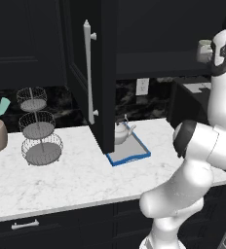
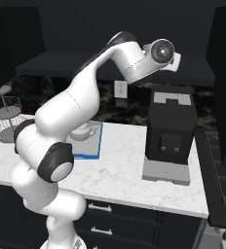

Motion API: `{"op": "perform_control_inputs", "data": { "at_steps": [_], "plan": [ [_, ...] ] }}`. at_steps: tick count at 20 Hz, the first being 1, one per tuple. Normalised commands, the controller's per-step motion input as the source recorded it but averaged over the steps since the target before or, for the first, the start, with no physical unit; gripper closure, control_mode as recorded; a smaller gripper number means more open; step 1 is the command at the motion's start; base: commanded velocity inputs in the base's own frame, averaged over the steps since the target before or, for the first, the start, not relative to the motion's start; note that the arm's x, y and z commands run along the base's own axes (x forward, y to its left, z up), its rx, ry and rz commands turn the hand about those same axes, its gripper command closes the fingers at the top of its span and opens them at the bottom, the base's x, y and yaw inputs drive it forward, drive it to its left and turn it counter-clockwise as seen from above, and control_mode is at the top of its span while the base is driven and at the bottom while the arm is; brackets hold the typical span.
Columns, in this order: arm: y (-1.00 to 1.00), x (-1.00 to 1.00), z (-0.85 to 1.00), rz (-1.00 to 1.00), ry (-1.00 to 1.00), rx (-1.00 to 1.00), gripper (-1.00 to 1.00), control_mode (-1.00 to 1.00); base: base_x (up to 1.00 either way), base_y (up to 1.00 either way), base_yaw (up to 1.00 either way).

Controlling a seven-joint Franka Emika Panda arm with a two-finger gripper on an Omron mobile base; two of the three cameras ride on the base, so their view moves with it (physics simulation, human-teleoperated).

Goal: Pick the kettle from the counter and place it on the tray. Then pick the mug from the cabinet and place it on the tray. Then close the cabinet doors.

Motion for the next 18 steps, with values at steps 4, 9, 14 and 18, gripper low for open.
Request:
{"op": "perform_control_inputs", "data": {
  "at_steps": [4,9,14,18],
  "plan": [
    [0.35,-0.84,-0.01,0.00,-0.01,0.00,1.00,-1.00,0.00,0.00,0.00],
    [0.42,-0.86,-0.07,0.00,0.00,-0.02,1.00,-1.00,0.00,0.00,0.00],
    [0.59,-0.81,-0.18,0.00,0.00,-0.07,1.00,-1.00,0.00,0.00,0.00],
    [0.67,-0.77,-0.26,0.00,0.00,-0.14,1.00,-1.00,0.00,0.00,0.00]
  ]
}}
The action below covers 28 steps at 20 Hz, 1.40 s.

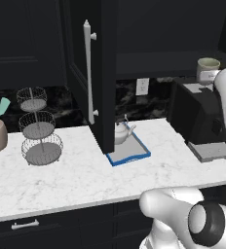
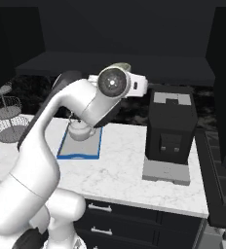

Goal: Pick the kettle from the counter and place it on the tray. Then pick the mug from the cabinet and place it on the tray. Then close the cabinet doors.

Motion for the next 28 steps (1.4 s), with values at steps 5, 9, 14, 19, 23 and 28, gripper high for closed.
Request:
{"op": "perform_control_inputs", "data": {
  "at_steps": [5,9,14,19,23,28],
  "plan": [
    [0.76,-0.67,-0.37,0.00,0.00,-0.19,1.00,-1.00,0.00,0.00,0.00],
    [0.78,-0.61,-0.52,0.00,0.00,-0.18,1.00,-1.00,0.00,0.00,0.00],
    [0.52,-0.15,-0.58,0.04,0.23,-0.02,1.00,-1.00,0.00,0.00,0.00],
    [0.56,0.02,-0.63,0.09,0.35,0.00,1.00,-1.00,0.00,0.00,0.00],
    [0.37,0.37,-0.50,0.16,0.44,0.08,1.00,-1.00,0.00,0.00,0.00],
    [0.37,0.28,-0.58,0.22,0.08,0.11,1.00,-1.00,0.00,0.00,0.00]
  ]
}}
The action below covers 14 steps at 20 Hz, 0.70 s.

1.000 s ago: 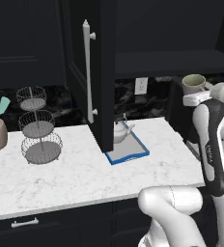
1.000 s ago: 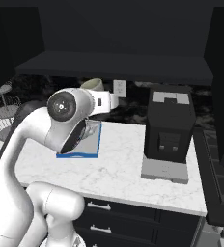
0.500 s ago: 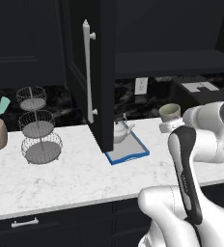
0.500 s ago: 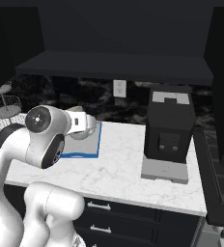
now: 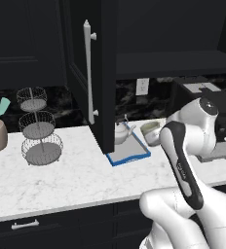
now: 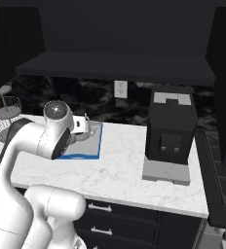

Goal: Pick the kettle from the counter and place it on the tray. Then pick the mug from the cabinet and place it on the tray. Then close the cabinet doors.

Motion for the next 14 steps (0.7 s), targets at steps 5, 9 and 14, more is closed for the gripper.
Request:
{"op": "perform_control_inputs", "data": {
  "at_steps": [5,9,14],
  "plan": [
    [0.33,0.30,-0.44,0.18,-0.04,0.06,1.00,-1.00,0.00,0.00,0.00],
    [0.20,0.41,-0.35,0.12,-0.01,0.05,1.00,-1.00,0.00,0.00,0.00],
    [0.08,0.52,-0.16,0.02,0.03,0.12,1.00,-1.00,0.00,0.00,0.00]
  ]
}}
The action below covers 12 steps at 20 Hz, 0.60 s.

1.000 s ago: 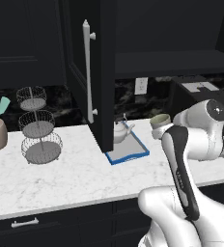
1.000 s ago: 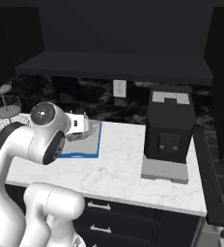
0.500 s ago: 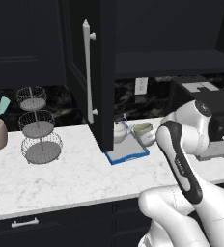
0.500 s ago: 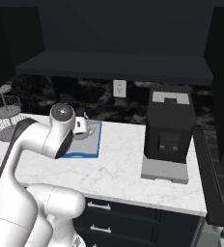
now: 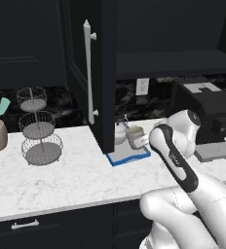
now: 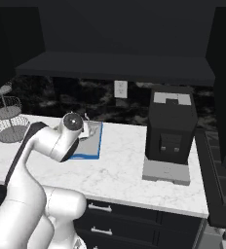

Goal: Pick the kettle from the counter and place it on the tray. Then pick the mug from the cabinet and place it on the tray. Then close the cabinet doors.

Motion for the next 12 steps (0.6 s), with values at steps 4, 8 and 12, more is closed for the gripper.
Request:
{"op": "perform_control_inputs", "data": {
  "at_steps": [4,8,12],
  "plan": [
    [0.00,0.46,-0.19,0.00,0.17,0.14,1.00,-1.00,0.00,0.00,0.00],
    [0.09,0.39,-0.34,0.00,0.19,0.00,1.00,-1.00,0.00,0.00,0.00],
    [0.08,0.31,-0.28,0.01,0.03,0.00,1.00,-1.00,0.00,0.00,0.00]
  ]
}}
